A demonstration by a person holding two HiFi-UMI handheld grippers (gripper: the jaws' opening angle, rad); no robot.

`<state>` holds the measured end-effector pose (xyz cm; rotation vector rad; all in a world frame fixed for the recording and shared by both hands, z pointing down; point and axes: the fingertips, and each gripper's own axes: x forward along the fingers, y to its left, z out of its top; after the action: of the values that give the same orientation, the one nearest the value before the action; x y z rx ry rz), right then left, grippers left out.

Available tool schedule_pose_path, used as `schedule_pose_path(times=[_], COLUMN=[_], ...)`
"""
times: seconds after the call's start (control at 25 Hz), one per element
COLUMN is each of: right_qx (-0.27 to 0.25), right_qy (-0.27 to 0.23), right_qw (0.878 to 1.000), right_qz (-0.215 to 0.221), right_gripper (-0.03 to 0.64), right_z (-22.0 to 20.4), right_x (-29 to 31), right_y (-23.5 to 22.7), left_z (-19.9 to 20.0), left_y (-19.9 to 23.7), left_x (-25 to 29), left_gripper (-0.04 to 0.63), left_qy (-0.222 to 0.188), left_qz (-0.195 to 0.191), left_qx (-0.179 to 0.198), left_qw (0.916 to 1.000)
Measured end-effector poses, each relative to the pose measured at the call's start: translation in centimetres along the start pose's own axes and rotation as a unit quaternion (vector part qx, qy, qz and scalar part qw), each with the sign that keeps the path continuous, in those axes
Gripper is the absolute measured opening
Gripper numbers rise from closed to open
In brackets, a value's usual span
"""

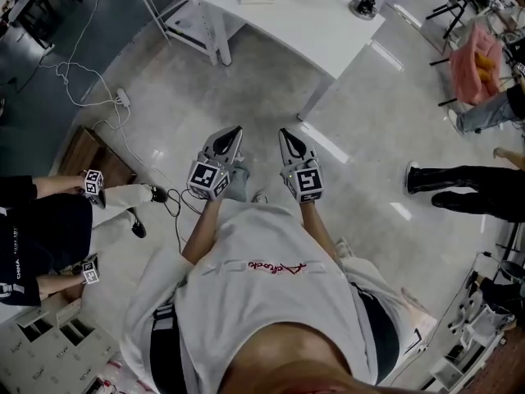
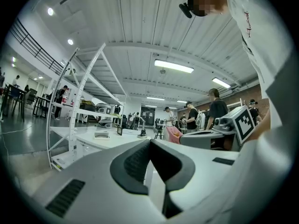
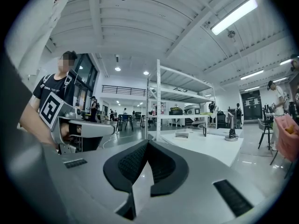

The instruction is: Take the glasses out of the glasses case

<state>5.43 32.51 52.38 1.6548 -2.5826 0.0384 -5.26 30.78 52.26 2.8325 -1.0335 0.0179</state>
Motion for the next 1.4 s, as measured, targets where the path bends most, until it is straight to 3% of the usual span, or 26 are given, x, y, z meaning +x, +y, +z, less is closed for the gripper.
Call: schedule_pose_path(times=[0.52, 1.4], right_qx=[-0.017, -0.027], right_qy=[0.005, 0.015], right_qw=[1.0, 0.999], right_qz=[-0.001, -0.008], right_gripper=[-0.003, -0.003], right_z=[-0.3, 2.9], right_x=[8.0, 33.6], right_y=[-5.0, -12.8], left_z=[0.2, 4.5], left_y=[6.3, 28.5], left_x=[7.5, 22.3], left_gripper=[0.023, 0.023], left_qy=[-0.012, -0.013], left_qz=[-0.009, -0.034], left_qx=[-0.007, -0.013], left_qw=[0.9999, 0.9993])
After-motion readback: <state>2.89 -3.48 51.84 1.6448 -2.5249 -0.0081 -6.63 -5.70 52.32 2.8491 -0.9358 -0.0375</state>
